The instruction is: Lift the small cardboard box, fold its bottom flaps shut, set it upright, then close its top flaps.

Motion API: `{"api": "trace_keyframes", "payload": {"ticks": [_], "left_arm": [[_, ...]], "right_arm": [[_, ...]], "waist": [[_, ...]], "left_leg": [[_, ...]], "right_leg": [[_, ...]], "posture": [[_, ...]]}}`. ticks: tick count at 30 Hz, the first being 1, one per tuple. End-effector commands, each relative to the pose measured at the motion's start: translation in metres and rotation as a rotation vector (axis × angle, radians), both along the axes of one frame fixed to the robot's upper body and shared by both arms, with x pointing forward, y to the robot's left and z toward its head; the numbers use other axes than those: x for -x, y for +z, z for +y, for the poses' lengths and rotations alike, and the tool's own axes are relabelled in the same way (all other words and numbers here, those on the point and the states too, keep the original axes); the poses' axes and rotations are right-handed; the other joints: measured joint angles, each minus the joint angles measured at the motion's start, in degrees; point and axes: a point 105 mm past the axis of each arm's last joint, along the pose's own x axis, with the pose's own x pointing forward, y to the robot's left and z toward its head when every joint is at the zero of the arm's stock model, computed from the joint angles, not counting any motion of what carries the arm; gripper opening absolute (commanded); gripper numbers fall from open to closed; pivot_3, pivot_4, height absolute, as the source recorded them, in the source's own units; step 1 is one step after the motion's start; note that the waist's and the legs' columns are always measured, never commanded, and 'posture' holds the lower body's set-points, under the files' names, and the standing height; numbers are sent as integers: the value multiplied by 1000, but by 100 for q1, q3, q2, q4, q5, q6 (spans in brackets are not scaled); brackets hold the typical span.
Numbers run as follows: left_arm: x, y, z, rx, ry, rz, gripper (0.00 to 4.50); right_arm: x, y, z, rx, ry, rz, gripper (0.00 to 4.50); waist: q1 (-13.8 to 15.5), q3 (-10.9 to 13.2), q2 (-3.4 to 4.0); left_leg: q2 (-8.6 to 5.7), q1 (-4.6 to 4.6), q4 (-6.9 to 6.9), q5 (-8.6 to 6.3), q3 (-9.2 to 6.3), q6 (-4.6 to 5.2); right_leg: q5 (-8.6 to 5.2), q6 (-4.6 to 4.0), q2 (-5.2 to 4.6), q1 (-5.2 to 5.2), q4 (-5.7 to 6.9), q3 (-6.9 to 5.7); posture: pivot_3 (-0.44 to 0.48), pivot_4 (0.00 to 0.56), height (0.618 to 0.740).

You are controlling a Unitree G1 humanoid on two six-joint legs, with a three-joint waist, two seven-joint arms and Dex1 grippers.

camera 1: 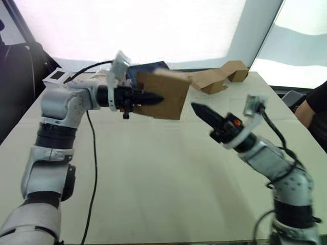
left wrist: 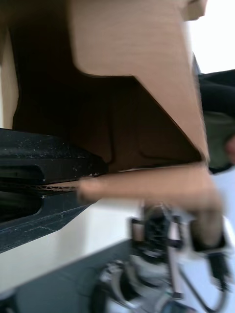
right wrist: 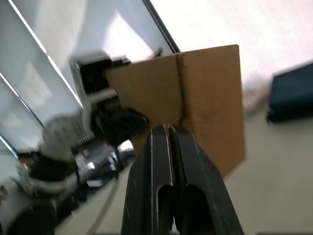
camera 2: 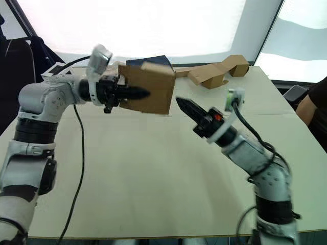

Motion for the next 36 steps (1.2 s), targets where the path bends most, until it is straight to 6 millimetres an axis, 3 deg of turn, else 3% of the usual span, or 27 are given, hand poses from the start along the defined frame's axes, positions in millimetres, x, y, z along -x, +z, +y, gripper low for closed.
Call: {"api": "trace_keyframes", "payload": {"ticks": [1, 7, 11, 15, 20, 25, 28, 32, 36], "left_arm": [[4, -3, -8, -306, -34, -188, 0], [-15, -40, -10, -718, 17, -252, 0], [-7, -47, -25, -796, -91, -281, 0], [12, -58, -46, -872, -178, -283, 0], [27, -60, -53, -893, -233, -257, 0], [38, -85, -57, -909, -226, -145, 0], [39, -89, -66, -898, -224, -113, 0], [37, -88, -75, -880, -207, -103, 983], [41, -73, -78, -836, -211, -35, 2532]], "right_arm": [[24, -16, -9, 397, 51, -49, 54], [51, -41, -16, 828, 166, -66, 54], [56, -57, -15, 971, 194, -81, 54], [56, -68, -14, 988, 167, -85, 54], [55, -69, -14, 965, 137, -89, 54], [56, -72, -9, 946, 116, -89, 54], [53, -71, -7, 933, 107, -92, 54], [47, -69, -8, 933, 97, -94, 0], [44, -68, -9, 923, 91, -94, 0]], "waist": [[0, 5, 6], [-16, 6, 6], [-11, 10, -1], [4, 12, -3], [-2, 11, -2], [-2, 11, 0], [8, 11, -2], [10, 11, -2], [-3, 11, -1]], "left_leg": [[0, -2, 3, 0, 0, 1], [-11, 4, 5, -6, -9, 10], [10, 8, 5, -12, -12, 21], [18, 2, 7, -13, -13, 23], [17, 0, 13, -13, -12, 23], [20, 6, 12, -13, -13, 23], [19, 5, 13, -13, -14, 23], [17, 3, 16, -13, -14, 23], [18, 5, 16, -13, -14, 24]], "right_leg": [[0, 0, 2, 0, -1, 0], [-5, 7, 36, 7, -2, 16], [-5, 4, 62, 6, -1, 20], [-6, 3, 68, 1, -1, 20], [-5, 3, 66, 2, 0, 25], [-6, 3, 72, 2, 6, 27], [-6, 3, 70, 3, 7, 27], [-5, 3, 67, 4, 6, 27], [-5, 3, 69, 3, 7, 27]], "posture": [[0, 150, 740], [0, 150, 740], [0, 150, 740], [0, 150, 740], [0, 150, 740], [0, 150, 740], [0, 150, 740], [0, 150, 740], [0, 150, 740]]}}
